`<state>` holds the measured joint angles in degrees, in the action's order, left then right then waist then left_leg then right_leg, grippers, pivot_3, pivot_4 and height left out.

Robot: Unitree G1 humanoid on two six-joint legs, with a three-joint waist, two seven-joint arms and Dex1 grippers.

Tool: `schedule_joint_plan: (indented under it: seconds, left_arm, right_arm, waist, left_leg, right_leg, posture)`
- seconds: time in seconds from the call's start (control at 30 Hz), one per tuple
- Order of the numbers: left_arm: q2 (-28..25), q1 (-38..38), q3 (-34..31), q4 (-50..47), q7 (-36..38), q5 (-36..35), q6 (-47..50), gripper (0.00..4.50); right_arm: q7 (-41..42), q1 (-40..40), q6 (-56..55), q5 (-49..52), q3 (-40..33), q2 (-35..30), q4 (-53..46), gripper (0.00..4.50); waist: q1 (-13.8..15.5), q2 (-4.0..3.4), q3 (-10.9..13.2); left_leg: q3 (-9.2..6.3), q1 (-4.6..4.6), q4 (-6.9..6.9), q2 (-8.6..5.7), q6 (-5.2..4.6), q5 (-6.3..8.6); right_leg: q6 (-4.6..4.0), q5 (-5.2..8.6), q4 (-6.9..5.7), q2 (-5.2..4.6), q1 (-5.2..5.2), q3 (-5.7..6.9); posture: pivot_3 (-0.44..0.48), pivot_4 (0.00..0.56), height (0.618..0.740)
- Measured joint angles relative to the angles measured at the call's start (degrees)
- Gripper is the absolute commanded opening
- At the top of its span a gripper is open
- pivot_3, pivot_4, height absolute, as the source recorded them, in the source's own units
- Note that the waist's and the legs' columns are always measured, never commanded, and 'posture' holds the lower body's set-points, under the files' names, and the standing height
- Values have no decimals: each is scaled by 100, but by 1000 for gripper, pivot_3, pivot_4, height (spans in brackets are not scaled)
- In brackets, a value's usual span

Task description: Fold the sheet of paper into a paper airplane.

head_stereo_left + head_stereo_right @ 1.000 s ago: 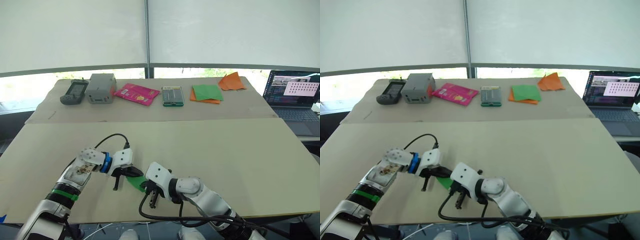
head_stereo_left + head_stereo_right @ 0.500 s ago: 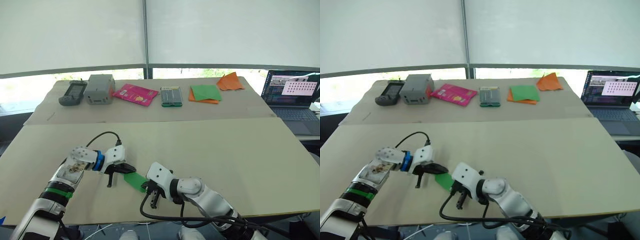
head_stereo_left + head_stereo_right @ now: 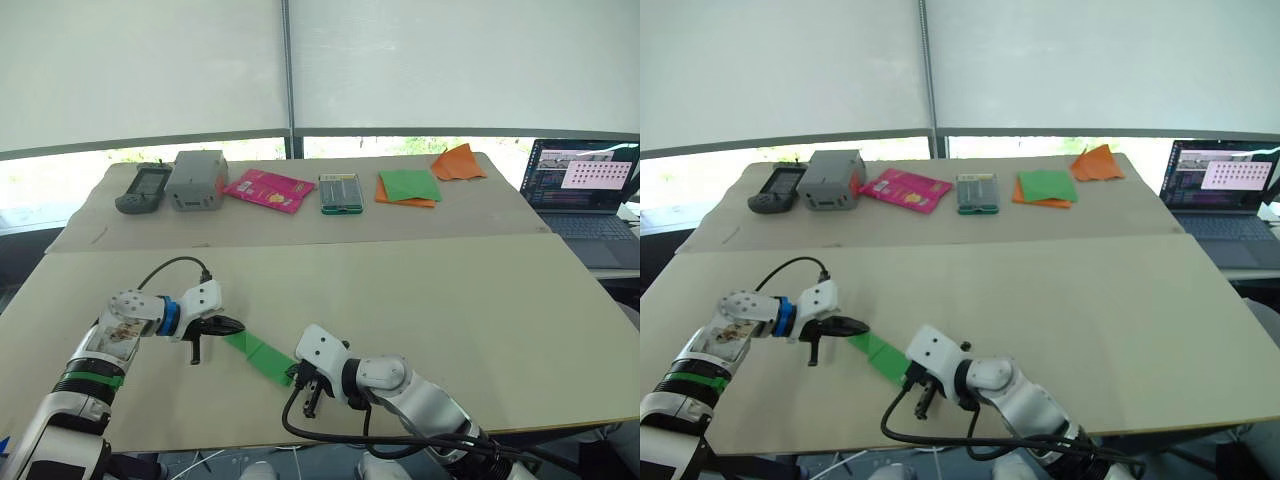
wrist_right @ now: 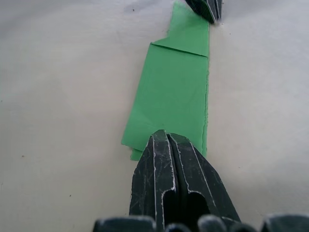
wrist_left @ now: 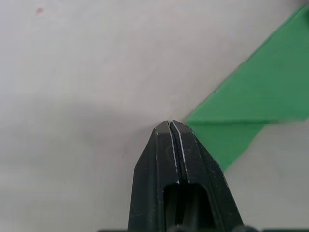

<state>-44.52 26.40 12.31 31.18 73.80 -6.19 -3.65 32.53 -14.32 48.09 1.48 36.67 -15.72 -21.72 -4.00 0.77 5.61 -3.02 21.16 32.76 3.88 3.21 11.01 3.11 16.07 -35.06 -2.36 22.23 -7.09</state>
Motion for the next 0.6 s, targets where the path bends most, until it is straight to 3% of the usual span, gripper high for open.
schedule_joint_plan:
  seconds: [0.37, 0.6]
  left_arm:
    - [13, 4, -138, 9, -5, -28, 31, 0]
    - [78, -4, -424, -204, 141, -390, 974, 0]
  right_arm:
    - [-7, -48, 7, 1, 13, 0, 1, 47]
    - [8, -58, 9, 34, 17, -31, -31, 47]
  waist:
    - [-1, -1, -1]
    - [0, 41, 35]
  left_leg:
    - [0, 0, 0, 1, 7, 4]
    - [-3, 3, -3, 1, 8, 5]
  right_leg:
    - [0, 0, 0, 0, 1, 0]
    - [0, 0, -1, 0, 6, 2]
  posture:
    - [0, 150, 740]
    - [0, 150, 740]
